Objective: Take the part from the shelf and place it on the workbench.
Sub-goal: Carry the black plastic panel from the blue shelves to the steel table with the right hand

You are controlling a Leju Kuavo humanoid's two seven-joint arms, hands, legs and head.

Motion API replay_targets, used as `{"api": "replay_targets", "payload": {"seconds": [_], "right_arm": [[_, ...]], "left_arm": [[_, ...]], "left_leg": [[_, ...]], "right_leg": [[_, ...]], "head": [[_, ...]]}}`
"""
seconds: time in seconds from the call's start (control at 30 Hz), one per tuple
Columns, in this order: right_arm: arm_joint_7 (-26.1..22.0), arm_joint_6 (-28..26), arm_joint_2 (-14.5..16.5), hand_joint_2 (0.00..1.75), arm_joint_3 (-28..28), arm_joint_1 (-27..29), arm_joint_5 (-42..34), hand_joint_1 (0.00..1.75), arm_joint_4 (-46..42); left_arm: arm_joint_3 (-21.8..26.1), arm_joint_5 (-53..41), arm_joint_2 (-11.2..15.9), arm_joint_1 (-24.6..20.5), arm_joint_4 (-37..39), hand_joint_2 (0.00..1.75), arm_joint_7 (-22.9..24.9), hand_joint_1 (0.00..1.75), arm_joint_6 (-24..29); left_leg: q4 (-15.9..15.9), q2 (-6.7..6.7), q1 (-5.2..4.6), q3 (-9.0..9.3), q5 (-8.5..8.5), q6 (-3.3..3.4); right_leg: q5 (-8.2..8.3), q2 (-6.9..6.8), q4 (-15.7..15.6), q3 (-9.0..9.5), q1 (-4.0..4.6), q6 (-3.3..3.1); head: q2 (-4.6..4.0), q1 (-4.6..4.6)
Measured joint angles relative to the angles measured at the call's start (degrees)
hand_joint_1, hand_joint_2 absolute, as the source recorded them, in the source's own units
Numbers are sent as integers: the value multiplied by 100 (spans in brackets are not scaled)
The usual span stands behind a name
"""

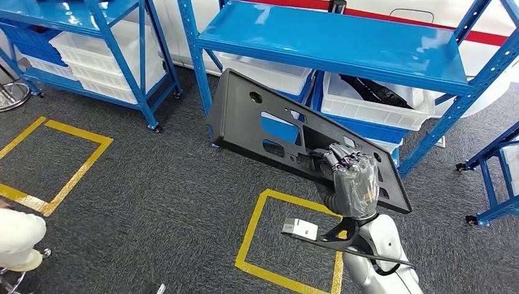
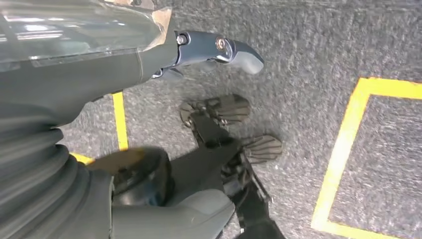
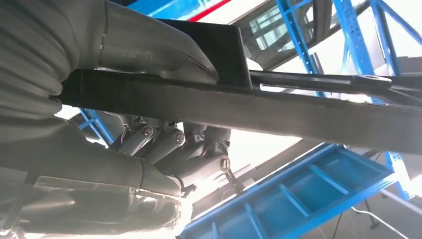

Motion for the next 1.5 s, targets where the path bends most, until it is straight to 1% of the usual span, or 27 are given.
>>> {"api": "replay_targets", "payload": {"seconds": [0.07,0.1,0.17,0.23,0.27,0.33,0.37,0.4,0.47,0.53,0.6,0.67,0.7,0.8,0.87,0.93,0.97,1.03,1.1,1.13,1.17,1.23,1.3,1.33,1.37,1.43,1.5], "right_arm": [[-1,-11,2,175,22,-32,-13,175,74],[-1,-12,3,175,32,-36,-16,175,105],[-3,-13,5,175,52,-40,-17,175,162],[-4,-14,8,175,65,-59,-22,175,204],[-5,-15,13,175,70,-80,-32,175,217],[-10,-20,34,175,80,-126,-69,175,243],[-13,-24,50,175,86,-146,-90,175,261],[-15,-27,66,175,91,-160,-108,175,285],[-15,-33,104,175,99,-187,-128,175,329],[-15,-39,144,175,103,-223,-143,175,356],[-16,-41,164,175,104,-253,-162,175,376],[-19,-43,167,175,106,-262,-206,175,395],[-19,-43,167,175,107,-265,-252,175,399],[-17,-38,168,175,105,-286,-463,175,392],[-17,-33,169,175,97,-304,-559,175,381],[-15,-32,163,175,75,-290,-597,175,377],[-14,-32,156,175,60,-273,-605,175,376],[-13,-33,143,175,35,-245,-612,175,371],[-11,-36,132,175,6,-223,-623,175,365],[-7,-37,126,175,-16,-203,-631,175,364],[-2,-37,122,175,-43,-176,-640,175,363],[8,-37,113,175,-104,-124,-660,175,339],[12,-36,107,175,-168,-100,-675,175,277],[13,-35,107,175,-196,-93,-681,175,244],[13,-34,107,175,-221,-82,-684,175,218],[14,-34,103,175,-261,-43,-689,175,189],[20,-34,99,175,-282,-18,-699,175,168]], "left_arm": [[40,5,-9,0,0,175,-1,0,0],[52,8,-17,5,0,175,-1,0,0],[71,9,-36,18,0,175,0,0,0],[81,11,-48,24,-1,175,0,0,0],[86,18,-49,25,-1,175,0,0,1],[109,35,-47,29,-2,175,2,0,14],[129,43,-41,33,-2,175,4,0,27],[148,50,-37,41,-2,175,8,0,40],[179,70,-33,61,-3,175,19,0,56],[199,87,-40,75,-5,175,26,0,58],[219,90,-43,79,-6,175,26,0,58],[233,82,-44,81,-7,175,26,0,54],[239,71,-44,80,-9,175,24,0,44],[253,32,-47,78,-21,175,2,0,-16],[254,6,-49,82,-24,175,-2,0,-47],[254,-22,-52,83,-25,175,0,0,-62],[254,-39,-51,83,-26,175,1,0,-63],[254,-74,-37,81,-26,175,-1,0,-41],[254,-113,-20,82,-26,175,-13,0,-2],[253,-149,-17,83,-26,175,-34,0,36],[251,-206,-17,83,-26,175,-73,0,94],[243,-349,-17,81,-29,175,-209,0,251],[225,-456,-16,74,-37,175,-360,0,355],[214,-483,-14,69,-41,175,-410,0,380],[203,-498,-13,65,-45,175,-438,0,391],[189,-515,-6,55,-50,175,-471,0,408],[178,-566,6,55,-53,175,-549,0,435]], "left_leg": [[1,8,-2,-177,155,13],[5,12,0,-269,229,3],[20,23,15,-465,375,-35],[70,28,36,-653,497,-95],[120,28,37,-740,539,-130],[207,29,23,-849,620,-196],[238,26,15,-888,659,-217],[254,26,20,-910,694,-237],[430,20,48,-1015,498,-289],[1034,17,74,-1225,-83,-357],[1836,15,88,-1423,-554,-388],[2125,14,109,-1344,-538,-390],[1955,-3,127,-1144,-409,-386],[796,-286,193,-226,-208,-371],[382,-385,186,32,-274,-357],[320,-281,147,-29,-248,-283],[313,-222,128,-73,-205,-219],[299,-88,97,-172,-112,-93],[303,39,43,-284,-33,-26],[305,98,12,-334,4,-9],[306,156,-17,-373,36,2],[307,264,-61,-413,81,12],[312,365,-103,-424,110,0],[316,416,-119,-426,120,-12],[318,471,-126,-427,132,-30],[335,538,-117,-439,137,-79],[546,335,-81,-534,-37,-172]], "right_leg": [[-510,5,743,-214,-28,-14],[-638,5,1102,-272,-46,22],[-542,4,1329,-140,-81,169],[-310,0,761,376,-119,291],[-323,2,295,714,-120,299],[-455,16,-332,1099,-106,222],[-506,23,-456,1164,-108,177],[-484,22,-436,1101,-130,137],[-395,4,-401,1018,-173,57],[-270,-7,-385,881,-167,-31],[-147,-10,-378,729,-156,-59],[-47,-9,-374,599,-154,-45],[-4,10,-373,545,-156,-28],[105,93,-357,427,-140,67],[200,156,-341,348,-106,159],[275,219,-322,239,-107,246],[222,209,-228,151,-117,254],[-100,137,313,-126,-141,210],[-487,94,1121,-422,-129,186],[-588,90,1366,-470,-116,194],[-609,81,1378,-389,-93,205],[-457,-16,718,134,-10,194],[-320,-261,-100,662,106,66],[-282,-342,-317,777,144,-10],[-266,-360,-395,790,162,-80],[-179,-246,-439,775,106,-157],[-78,-140,-493,781,20,-219]], "head": [[0,14],[0,14],[0,15],[0,16],[0,18],[0,11],[0,4],[0,-9],[0,-32],[0,-51],[0,-61],[0,-64],[0,-63],[0,-61],[0,-53],[0,-48],[0,-38],[0,-10],[0,14],[0,13],[0,13],[0,14],[0,5],[0,0],[0,-6],[0,-3],[0,-6]]}}
